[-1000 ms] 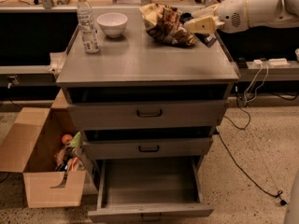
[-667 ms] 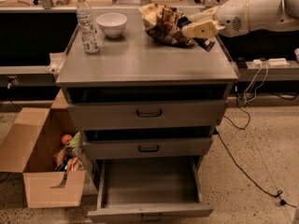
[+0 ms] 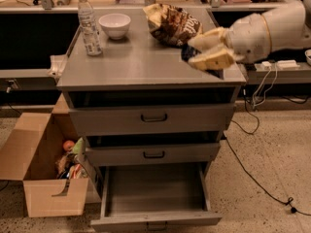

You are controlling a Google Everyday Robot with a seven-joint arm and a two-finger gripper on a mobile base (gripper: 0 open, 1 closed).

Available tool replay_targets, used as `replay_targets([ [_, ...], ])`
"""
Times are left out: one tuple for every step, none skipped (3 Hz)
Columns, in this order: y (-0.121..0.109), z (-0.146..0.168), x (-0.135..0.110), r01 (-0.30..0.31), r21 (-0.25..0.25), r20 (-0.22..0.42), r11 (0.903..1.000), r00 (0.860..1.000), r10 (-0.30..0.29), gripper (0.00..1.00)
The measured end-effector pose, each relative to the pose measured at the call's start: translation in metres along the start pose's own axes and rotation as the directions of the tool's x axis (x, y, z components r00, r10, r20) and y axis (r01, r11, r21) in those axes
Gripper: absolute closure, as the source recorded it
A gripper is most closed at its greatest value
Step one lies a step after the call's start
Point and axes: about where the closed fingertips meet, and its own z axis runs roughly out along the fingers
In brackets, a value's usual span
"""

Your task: Place rxbar blueberry into bottom drawer

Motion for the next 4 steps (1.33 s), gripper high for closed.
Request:
replay_targets([
  [0.03,0.021,0.027,-0.025,-0.072,-0.027,0.9971,0.999,0.023,1.0],
  [0.03,0.022,0.027,-0.026,-0.074,-0.027,0.9969,0.999,0.024,1.0],
  [0.04,0.025,0.048,-0.02,-0.05,-0.07,0.9985,0.997,0.017,1.0],
  [0.068,0.026,0.104,-0.024,0.019,-0.151,0.9995,0.988,0.027,1.0],
])
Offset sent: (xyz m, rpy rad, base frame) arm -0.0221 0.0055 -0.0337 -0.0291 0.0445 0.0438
